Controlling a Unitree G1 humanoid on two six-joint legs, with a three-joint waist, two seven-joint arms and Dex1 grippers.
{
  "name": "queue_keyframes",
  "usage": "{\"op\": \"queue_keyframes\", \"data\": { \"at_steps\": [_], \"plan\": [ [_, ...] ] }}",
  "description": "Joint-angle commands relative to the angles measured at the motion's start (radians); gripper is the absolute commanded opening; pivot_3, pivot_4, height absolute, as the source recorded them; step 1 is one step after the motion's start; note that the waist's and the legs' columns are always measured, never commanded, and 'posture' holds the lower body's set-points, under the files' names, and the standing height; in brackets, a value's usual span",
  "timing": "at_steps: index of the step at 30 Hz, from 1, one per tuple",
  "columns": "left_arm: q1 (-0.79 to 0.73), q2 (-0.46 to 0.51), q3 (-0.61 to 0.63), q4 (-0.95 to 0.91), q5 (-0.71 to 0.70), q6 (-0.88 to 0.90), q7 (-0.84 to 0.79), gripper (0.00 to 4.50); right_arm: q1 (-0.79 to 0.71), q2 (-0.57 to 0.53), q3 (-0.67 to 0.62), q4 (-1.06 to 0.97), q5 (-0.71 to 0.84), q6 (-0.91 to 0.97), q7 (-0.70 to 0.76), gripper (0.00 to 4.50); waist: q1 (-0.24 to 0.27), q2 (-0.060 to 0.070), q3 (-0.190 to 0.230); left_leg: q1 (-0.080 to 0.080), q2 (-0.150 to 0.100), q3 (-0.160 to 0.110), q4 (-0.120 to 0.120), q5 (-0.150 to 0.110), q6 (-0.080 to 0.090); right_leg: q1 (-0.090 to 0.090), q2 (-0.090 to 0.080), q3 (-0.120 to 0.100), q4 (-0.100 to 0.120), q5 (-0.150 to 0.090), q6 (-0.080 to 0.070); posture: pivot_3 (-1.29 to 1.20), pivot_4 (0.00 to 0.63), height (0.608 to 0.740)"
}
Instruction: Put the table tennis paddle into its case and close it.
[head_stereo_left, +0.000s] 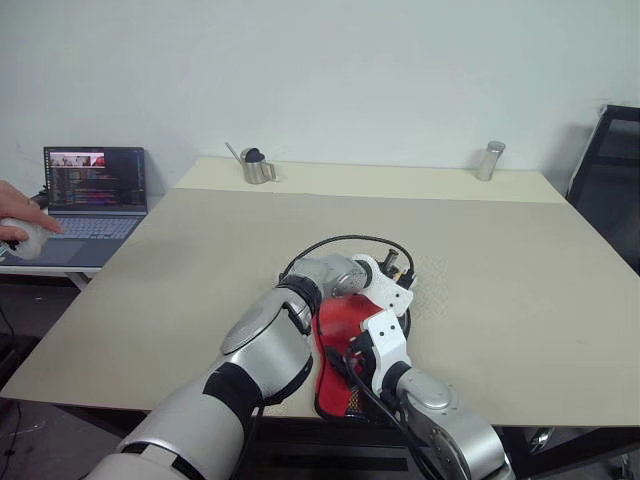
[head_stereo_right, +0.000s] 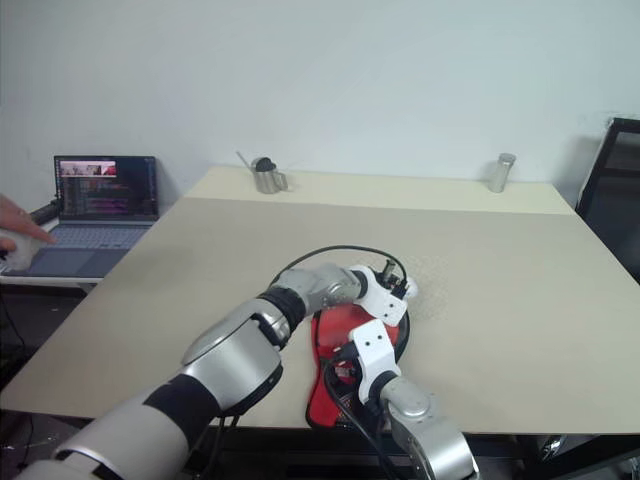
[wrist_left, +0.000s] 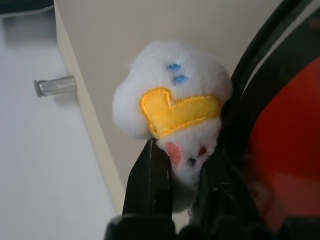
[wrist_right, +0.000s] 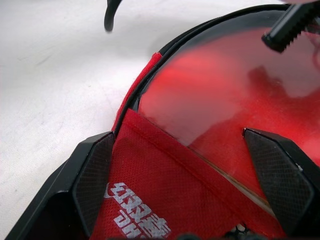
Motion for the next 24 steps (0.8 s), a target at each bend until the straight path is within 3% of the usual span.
{"op": "queue_keyframes", "data": {
  "at_steps": [1, 5, 16, 24],
  "plan": [
    [-0.009, -0.033, 0.065, -0.060, -0.083, -0.025, -0.059, 1.60, 0.065, -0.005, 0.052, 0.107, 0.019, 0.098, 0.016, 4.50, 0.000, 0.000, 0.000, 0.000, 0.000, 0.000, 0.000, 0.000, 0.000, 0.000, 0.000, 0.000, 0.000, 0.000, 0.000, 0.00, 0.150, 0.740],
    [0.002, -0.031, 0.108, -0.066, -0.137, -0.056, -0.134, 3.01, 0.057, -0.007, 0.049, 0.116, 0.017, 0.097, 0.018, 4.50, -0.001, 0.000, -0.001, 0.000, 0.000, 0.000, 0.000, 0.000, 0.000, 0.000, 0.000, 0.000, 0.000, 0.000, 0.000, 0.00, 0.150, 0.740],
    [0.002, 0.062, 0.272, -0.090, -0.329, -0.136, -0.418, 3.01, -0.020, -0.009, 0.012, 0.182, 0.019, 0.079, 0.037, 4.50, -0.027, 0.002, -0.004, 0.002, 0.002, 0.001, 0.000, 0.000, 0.000, 0.001, 0.002, 0.001, 0.001, 0.000, 0.000, 0.00, 0.150, 0.740],
    [0.001, 0.228, 0.439, -0.138, -0.532, -0.181, -0.628, 3.01, -0.070, -0.032, -0.022, 0.201, 0.028, 0.069, 0.068, 4.50, -0.032, 0.003, -0.005, 0.005, 0.002, 0.001, 0.001, 0.000, 0.000, 0.003, 0.002, 0.002, 0.001, 0.000, 0.000, 0.00, 0.150, 0.740]
  ]
}}
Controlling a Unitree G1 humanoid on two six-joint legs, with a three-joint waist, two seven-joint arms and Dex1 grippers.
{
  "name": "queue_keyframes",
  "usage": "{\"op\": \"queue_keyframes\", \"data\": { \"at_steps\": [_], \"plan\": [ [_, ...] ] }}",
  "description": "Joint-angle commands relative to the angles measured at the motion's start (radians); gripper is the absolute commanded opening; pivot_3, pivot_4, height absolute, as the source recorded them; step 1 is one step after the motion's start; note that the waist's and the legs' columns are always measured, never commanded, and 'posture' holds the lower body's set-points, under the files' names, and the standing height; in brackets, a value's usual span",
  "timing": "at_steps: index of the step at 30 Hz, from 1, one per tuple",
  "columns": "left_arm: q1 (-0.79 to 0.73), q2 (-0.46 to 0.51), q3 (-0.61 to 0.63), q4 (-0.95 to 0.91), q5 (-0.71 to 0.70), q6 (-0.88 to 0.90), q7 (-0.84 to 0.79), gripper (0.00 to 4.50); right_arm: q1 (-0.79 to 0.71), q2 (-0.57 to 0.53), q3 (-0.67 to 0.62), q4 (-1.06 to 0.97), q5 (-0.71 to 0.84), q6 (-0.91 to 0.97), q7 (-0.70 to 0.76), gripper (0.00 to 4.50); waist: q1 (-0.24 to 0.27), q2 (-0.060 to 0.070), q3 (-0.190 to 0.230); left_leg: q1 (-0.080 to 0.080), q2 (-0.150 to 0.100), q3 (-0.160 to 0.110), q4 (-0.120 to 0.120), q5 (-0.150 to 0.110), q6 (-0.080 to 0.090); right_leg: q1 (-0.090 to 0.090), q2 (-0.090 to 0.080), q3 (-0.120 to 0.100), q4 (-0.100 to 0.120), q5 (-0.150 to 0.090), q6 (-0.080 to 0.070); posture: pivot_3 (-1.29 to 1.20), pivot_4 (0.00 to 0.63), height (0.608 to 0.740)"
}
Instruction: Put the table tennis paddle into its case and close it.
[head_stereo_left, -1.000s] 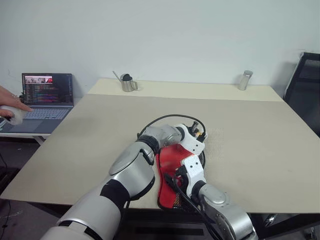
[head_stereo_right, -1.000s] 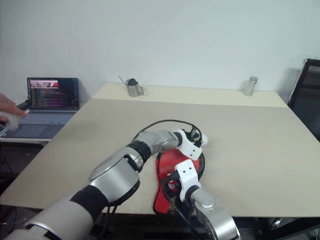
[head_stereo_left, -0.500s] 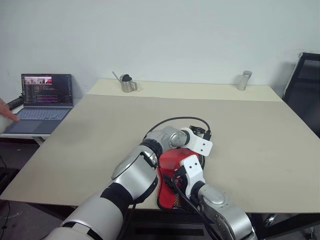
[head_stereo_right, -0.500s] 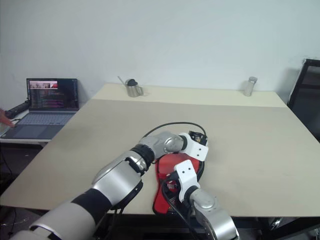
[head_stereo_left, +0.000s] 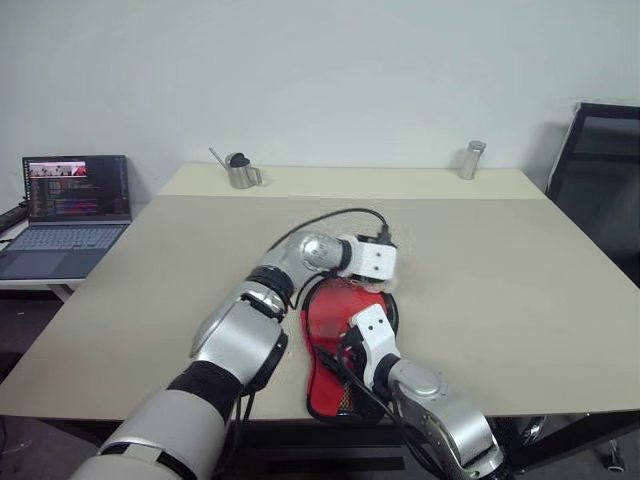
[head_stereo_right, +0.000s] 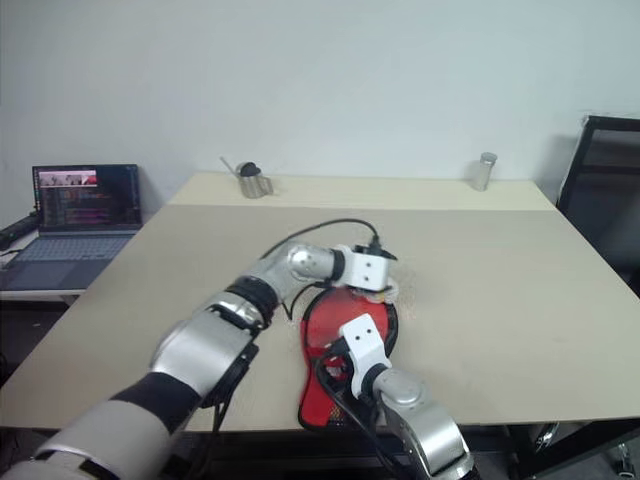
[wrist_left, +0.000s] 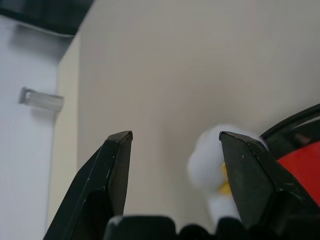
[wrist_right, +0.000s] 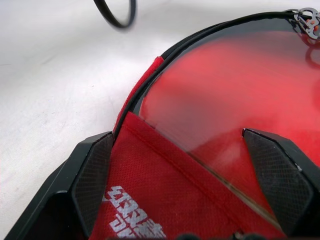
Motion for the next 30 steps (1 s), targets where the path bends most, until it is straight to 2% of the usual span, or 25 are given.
{"op": "queue_keyframes", "data": {
  "at_steps": [1, 4, 8, 10, 13, 17, 21, 25, 30],
  "plan": [
    [-0.014, 0.058, 0.123, -0.056, -0.153, 0.012, -0.122, 3.01, 0.022, -0.030, -0.024, 0.098, 0.017, 0.070, 0.020, 4.50, 0.001, 0.000, 0.000, 0.000, 0.000, 0.000, 0.000, 0.000, 0.000, 0.000, 0.000, 0.000, 0.000, 0.000, 0.000, 0.00, 0.150, 0.740],
    [0.028, 0.114, 0.201, -0.089, -0.260, 0.041, -0.270, 3.01, 0.013, -0.049, -0.050, 0.067, 0.046, 0.086, 0.052, 4.50, 0.002, 0.000, 0.000, -0.001, 0.000, 0.000, 0.000, 0.000, 0.000, 0.000, 0.000, 0.000, 0.000, 0.001, -0.001, 0.00, 0.150, 0.740],
    [0.137, 0.199, 0.312, -0.202, -0.445, 0.183, -0.515, 3.01, 0.008, -0.082, -0.098, -0.032, 0.128, 0.151, 0.113, 4.50, 0.001, 0.001, 0.000, -0.001, 0.000, 0.000, 0.000, 0.000, 0.000, 0.000, 0.000, 0.000, 0.000, 0.003, -0.005, 0.00, 0.150, 0.740],
    [0.209, 0.233, 0.348, -0.310, -0.529, 0.309, -0.600, 3.01, -0.008, -0.092, -0.133, -0.074, 0.169, 0.195, 0.127, 4.50, 0.001, 0.001, 0.000, -0.002, 0.000, -0.002, -0.001, 0.000, 0.000, -0.002, 0.000, -0.001, 0.000, 0.003, -0.005, 0.00, 0.150, 0.740],
    [0.360, 0.285, 0.381, -0.609, -0.679, 0.689, -0.687, 3.01, -0.048, -0.093, -0.191, -0.134, 0.230, 0.266, 0.132, 4.50, 0.002, 0.002, 0.001, -0.005, 0.000, -0.003, -0.001, 0.000, 0.000, -0.003, 0.000, -0.002, 0.000, 0.003, -0.005, 0.00, 0.150, 0.740],
    [0.617, 0.365, 0.389, -1.066, -0.820, 1.037, -0.657, 3.01, -0.103, -0.144, -0.242, -0.260, 0.337, 0.374, 0.182, 4.50, 0.001, 0.004, 0.003, -0.006, 0.000, -0.003, -0.001, 0.000, 0.000, -0.004, -0.002, -0.001, -0.001, 0.003, -0.006, 0.00, 0.150, 0.740],
    [0.787, 0.410, 0.395, -1.344, -0.881, 1.183, -0.580, 3.01, -0.145, -0.260, -0.294, -0.374, 0.432, 0.434, 0.253, 4.50, 0.006, 0.006, 0.005, -0.007, 0.000, -0.004, -0.001, 0.000, 0.000, -0.005, -0.002, -0.001, -0.001, 0.003, -0.006, 0.00, 0.150, 0.740],
    [0.858, 0.416, 0.384, -1.460, -0.899, 1.228, -0.521, 3.01, -0.194, -0.395, -0.368, -0.424, 0.528, 0.457, 0.339, 4.50, 0.008, 0.007, 0.006, -0.006, 0.000, -0.004, -0.001, 0.000, 0.000, -0.004, -0.002, -0.001, -0.002, 0.003, -0.006, 0.00, 0.150, 0.740],
    [0.852, 0.370, 0.303, -1.432, -0.840, 1.164, -0.471, 3.01, -0.254, -0.572, -0.460, -0.408, 0.628, 0.458, 0.447, 4.50, 0.008, 0.009, 0.007, -0.006, 0.000, -0.003, -0.001, 0.000, 0.000, -0.004, -0.002, -0.001, -0.002, 0.003, -0.006, 0.00, 0.150, 0.740]
  ]
}}
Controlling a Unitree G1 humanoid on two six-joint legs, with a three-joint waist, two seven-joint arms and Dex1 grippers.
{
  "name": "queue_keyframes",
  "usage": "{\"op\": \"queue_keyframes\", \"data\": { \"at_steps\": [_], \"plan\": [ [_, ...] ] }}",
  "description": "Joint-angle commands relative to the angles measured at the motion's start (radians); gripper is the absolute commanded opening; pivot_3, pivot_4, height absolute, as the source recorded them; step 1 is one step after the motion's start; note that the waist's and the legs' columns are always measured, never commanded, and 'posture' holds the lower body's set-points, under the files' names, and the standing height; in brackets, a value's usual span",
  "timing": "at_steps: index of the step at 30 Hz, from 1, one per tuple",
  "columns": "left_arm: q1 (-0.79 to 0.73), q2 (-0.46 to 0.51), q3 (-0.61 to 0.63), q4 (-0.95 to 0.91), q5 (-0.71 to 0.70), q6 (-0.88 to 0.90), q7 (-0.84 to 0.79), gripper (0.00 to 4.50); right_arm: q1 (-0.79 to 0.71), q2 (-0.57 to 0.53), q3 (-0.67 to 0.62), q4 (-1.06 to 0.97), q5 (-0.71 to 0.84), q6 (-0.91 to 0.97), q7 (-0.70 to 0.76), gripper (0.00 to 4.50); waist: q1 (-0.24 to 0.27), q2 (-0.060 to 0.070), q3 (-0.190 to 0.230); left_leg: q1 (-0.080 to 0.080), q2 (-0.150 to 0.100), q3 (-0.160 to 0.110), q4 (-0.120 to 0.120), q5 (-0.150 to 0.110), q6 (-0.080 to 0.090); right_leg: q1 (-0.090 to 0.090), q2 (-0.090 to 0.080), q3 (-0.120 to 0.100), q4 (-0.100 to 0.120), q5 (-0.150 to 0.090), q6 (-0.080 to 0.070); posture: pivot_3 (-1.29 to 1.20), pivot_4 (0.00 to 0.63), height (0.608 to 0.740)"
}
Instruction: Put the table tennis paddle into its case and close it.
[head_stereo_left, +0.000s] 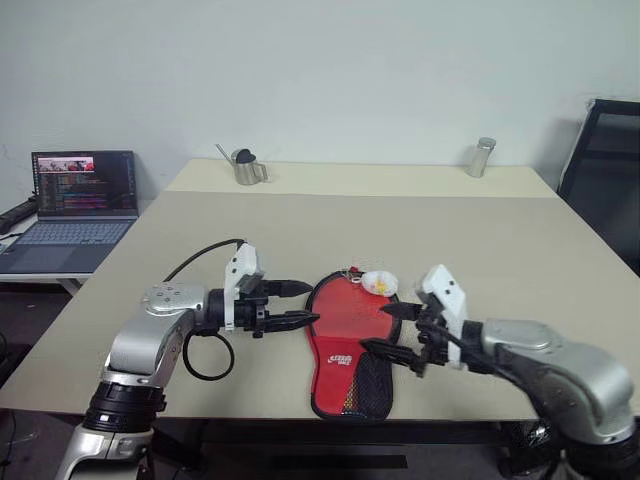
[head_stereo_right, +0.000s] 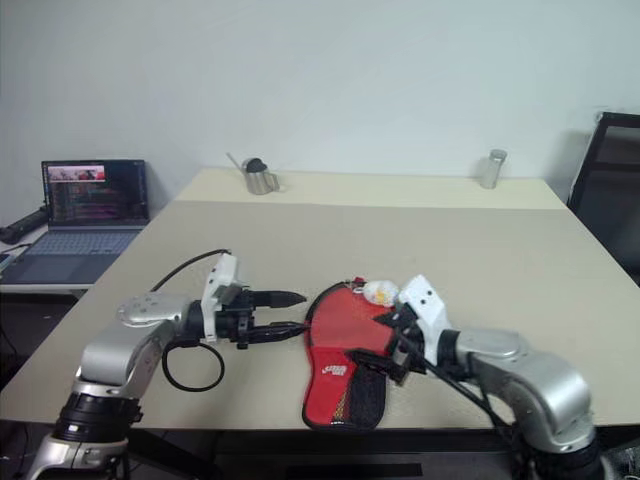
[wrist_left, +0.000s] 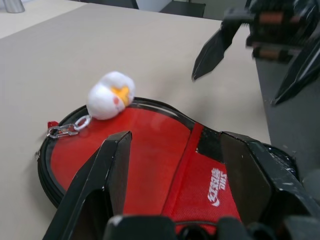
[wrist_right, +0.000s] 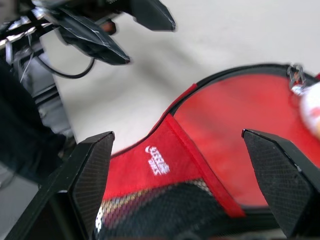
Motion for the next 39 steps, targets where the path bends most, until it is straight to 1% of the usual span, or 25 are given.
{"op": "queue_keyframes", "data": {
  "at_steps": [1, 4, 7, 10, 11, 14, 16, 17, 23, 27, 30, 32, 34, 39],
  "plan": [
    [-0.017, -0.051, -0.057, 0.019, 0.054, -0.080, 0.067, 3.01, -0.045, -0.093, -0.078, -0.002, 0.068, -0.014, 0.071, 4.50, 0.001, 0.000, 0.000, 0.000, 0.000, 0.000, 0.000, 0.000, 0.000, 0.000, 0.000, 0.000, 0.000, 0.000, 0.000, 0.00, 0.150, 0.740],
    [-0.031, -0.099, -0.103, 0.098, 0.107, -0.155, 0.102, 3.01, -0.062, -0.155, -0.098, 0.045, 0.068, -0.053, 0.091, 4.50, 0.003, -0.001, 0.001, 0.000, 0.000, 0.001, 0.000, 0.000, 0.000, 0.000, 0.000, 0.000, -0.001, 0.000, 0.000, 0.00, 0.150, 0.740],
    [-0.066, -0.144, -0.167, 0.214, 0.172, -0.262, 0.106, 3.01, -0.080, -0.176, -0.100, 0.098, 0.037, -0.110, 0.081, 4.50, 0.002, -0.001, 0.001, 0.000, 0.000, 0.001, 0.000, 0.000, 0.000, 0.000, 0.000, 0.001, 0.000, 0.000, 0.000, 0.00, 0.150, 0.740],
    [-0.113, -0.174, -0.183, 0.305, 0.194, -0.305, 0.104, 3.01, -0.097, -0.177, -0.086, 0.137, 0.014, -0.154, 0.060, 4.50, 0.002, -0.001, 0.001, -0.001, 0.000, 0.002, 0.000, 0.000, 0.000, -0.001, 0.000, 0.001, 0.000, 0.000, 0.000, 0.00, 0.150, 0.740],
    [-0.124, -0.176, -0.181, 0.322, 0.186, -0.291, 0.095, 3.01, -0.100, -0.178, -0.084, 0.145, 0.010, -0.163, 0.056, 4.50, 0.002, -0.001, 0.001, -0.001, 0.000, 0.002, 0.000, 0.000, 0.000, -0.001, 0.000, 0.001, 0.000, 0.000, 0.000, 0.00, 0.150, 0.740],
    [-0.139, -0.174, -0.193, 0.349, 0.193, -0.316, 0.073, 3.61, -0.097, -0.183, -0.079, 0.152, 0.009, -0.174, 0.054, 4.50, 0.001, -0.001, 0.001, -0.001, 0.000, 0.002, -0.001, 0.000, 0.000, -0.001, 0.000, 0.001, 0.000, 0.000, 0.000, 0.00, 0.150, 0.740],
    [-0.139, -0.176, -0.206, 0.360, 0.205, -0.346, 0.066, 4.29, -0.086, -0.188, -0.069, 0.143, 0.013, -0.176, 0.059, 4.50, 0.001, -0.001, 0.001, -0.001, 0.000, 0.002, -0.001, 0.000, 0.001, -0.001, 0.000, 0.001, 0.000, 0.000, 0.000, 0.00, 0.150, 0.740],
    [-0.142, -0.181, -0.206, 0.368, 0.204, -0.346, 0.066, 4.46, -0.083, -0.189, -0.066, 0.142, 0.015, -0.177, 0.060, 4.50, 0.002, -0.001, 0.001, -0.001, 0.000, 0.002, -0.001, 0.000, 0.001, -0.001, 0.000, 0.001, -0.001, 0.000, 0.000, 0.00, 0.150, 0.740],
    [-0.171, -0.221, -0.226, 0.481, 0.257, -0.424, 0.083, 4.46, -0.104, -0.176, -0.023, 0.169, 0.005, -0.194, 0.060, 4.50, 0.004, -0.001, 0.001, -0.001, 0.000, 0.002, 0.000, -0.001, 0.001, -0.001, 0.000, 0.001, -0.001, 0.000, 0.000, 0.00, 0.150, 0.740],
    [-0.160, -0.231, -0.242, 0.559, 0.288, -0.483, 0.071, 4.46, -0.170, -0.101, 0.055, 0.239, -0.035, -0.207, 0.012, 4.50, -0.003, -0.001, 0.001, -0.001, 0.000, 0.003, -0.001, -0.001, 0.001, -0.001, 0.000, 0.002, 0.000, 0.000, 0.000, 0.00, 0.150, 0.740],
    [-0.162, -0.238, -0.235, 0.578, 0.283, -0.492, 0.067, 4.46, -0.203, -0.059, 0.105, 0.297, -0.091, -0.248, -0.014, 4.50, 0.000, -0.001, 0.001, -0.001, 0.000, 0.002, -0.001, -0.001, 0.001, -0.001, 0.000, 0.001, 0.000, 0.000, 0.000, 0.00, 0.150, 0.740],
    [-0.154, -0.243, -0.233, 0.575, 0.274, -0.501, 0.060, 4.46, -0.245, 0.003, 0.165, 0.385, -0.167, -0.322, -0.049, 4.50, -0.003, -0.001, 0.001, -0.001, 0.000, 0.002, -0.001, -0.001, 0.001, -0.001, 0.000, 0.002, 0.000, 0.000, 0.000, 0.00, 0.150, 0.740],
    [-0.146, -0.245, -0.233, 0.563, 0.264, -0.496, 0.049, 4.46, -0.267, 0.040, 0.215, 0.459, -0.230, -0.386, -0.052, 4.50, -0.003, 0.000, 0.001, 0.000, 0.000, 0.004, -0.001, -0.001, 0.001, -0.001, 0.000, 0.003, 0.000, 0.000, 0.000, 0.00, 0.150, 0.740],
    [-0.138, -0.239, -0.233, 0.550, 0.267, -0.500, 0.051, 4.46, -0.288, 0.065, 0.272, 0.577, -0.310, -0.470, -0.016, 4.50, 0.002, 0.000, 0.001, -0.001, 0.000, 0.003, -0.001, -0.001, 0.001, -0.002, 0.000, 0.002, 0.000, 0.000, 0.000, 0.00, 0.150, 0.740]
  ]
}}
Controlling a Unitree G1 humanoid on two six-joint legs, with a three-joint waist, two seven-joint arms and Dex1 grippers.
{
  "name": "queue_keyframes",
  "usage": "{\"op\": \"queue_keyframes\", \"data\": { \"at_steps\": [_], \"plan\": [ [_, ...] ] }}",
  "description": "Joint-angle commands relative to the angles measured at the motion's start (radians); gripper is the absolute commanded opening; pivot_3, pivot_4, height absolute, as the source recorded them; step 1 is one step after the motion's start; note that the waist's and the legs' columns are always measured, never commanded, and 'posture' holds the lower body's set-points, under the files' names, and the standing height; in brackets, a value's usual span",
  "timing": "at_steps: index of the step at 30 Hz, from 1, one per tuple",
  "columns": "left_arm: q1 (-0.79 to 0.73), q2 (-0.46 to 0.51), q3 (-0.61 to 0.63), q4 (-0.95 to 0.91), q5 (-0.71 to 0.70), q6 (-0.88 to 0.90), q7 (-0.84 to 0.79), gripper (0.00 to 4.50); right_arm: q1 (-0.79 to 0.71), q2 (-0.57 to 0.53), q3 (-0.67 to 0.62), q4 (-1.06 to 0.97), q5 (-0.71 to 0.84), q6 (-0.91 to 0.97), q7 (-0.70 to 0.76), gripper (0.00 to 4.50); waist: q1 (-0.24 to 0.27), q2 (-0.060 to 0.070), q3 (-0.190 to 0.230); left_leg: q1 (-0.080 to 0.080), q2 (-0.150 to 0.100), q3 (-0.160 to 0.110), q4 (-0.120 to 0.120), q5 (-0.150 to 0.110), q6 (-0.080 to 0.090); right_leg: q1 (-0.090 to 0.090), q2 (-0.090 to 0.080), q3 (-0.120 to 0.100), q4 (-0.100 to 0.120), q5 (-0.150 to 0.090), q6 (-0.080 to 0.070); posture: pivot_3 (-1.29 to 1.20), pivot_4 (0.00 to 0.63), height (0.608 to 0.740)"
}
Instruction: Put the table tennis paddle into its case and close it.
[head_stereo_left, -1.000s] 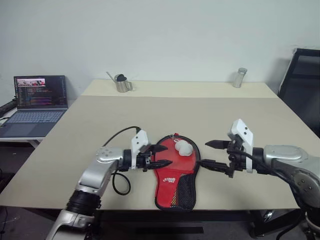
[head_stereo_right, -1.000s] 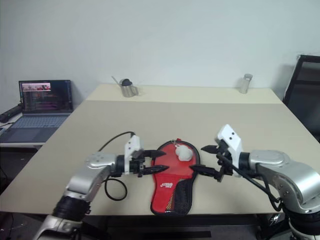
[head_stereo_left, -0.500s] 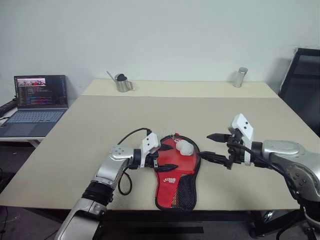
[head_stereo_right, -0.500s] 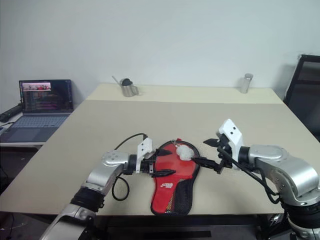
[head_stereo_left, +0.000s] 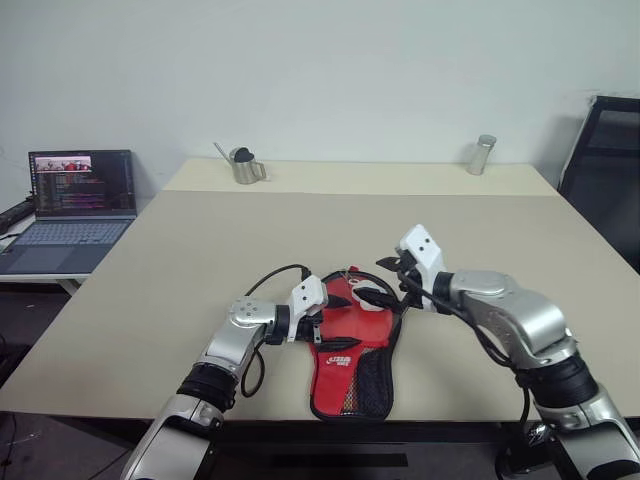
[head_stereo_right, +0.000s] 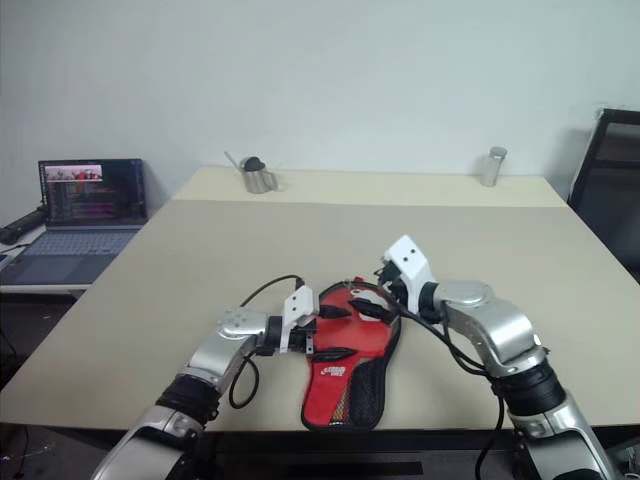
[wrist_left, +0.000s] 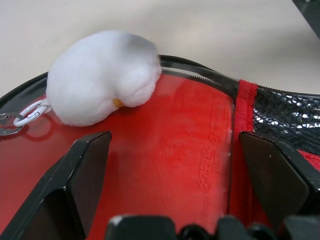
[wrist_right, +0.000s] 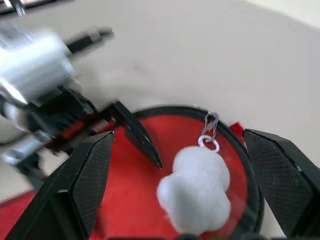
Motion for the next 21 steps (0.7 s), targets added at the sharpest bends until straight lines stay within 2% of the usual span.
{"op": "queue_keyframes", "data": {
  "at_steps": [1, 10, 21],
  "plan": [
    [0.017, 0.008, 0.000, -0.023, 0.004, -0.007, -0.007, 4.46, -0.040, 0.005, 0.024, 0.053, -0.059, -0.073, 0.029, 4.50, 0.000, 0.000, 0.000, 0.000, 0.000, 0.000, 0.000, 0.000, 0.000, 0.000, 0.000, 0.000, 0.000, 0.000, 0.000, 0.00, 0.150, 0.740],
    [0.028, 0.013, -0.003, -0.035, 0.011, -0.011, 0.006, 4.46, -0.080, 0.080, 0.075, 0.239, -0.183, -0.184, 0.046, 4.50, -0.003, 0.000, 0.000, 0.001, 0.000, 0.001, 0.000, 0.000, 0.000, 0.000, 0.000, 0.001, 0.000, 0.000, 0.000, 0.00, 0.150, 0.740],
    [0.026, 0.004, 0.001, -0.052, -0.003, 0.011, 0.014, 4.46, -0.098, 0.115, 0.067, 0.338, -0.267, -0.234, 0.044, 4.50, -0.003, 0.000, 0.000, 0.001, 0.000, 0.001, 0.000, 0.000, 0.000, 0.000, 0.000, 0.001, 0.000, 0.000, 0.000, 0.00, 0.150, 0.740]
  ]
}}
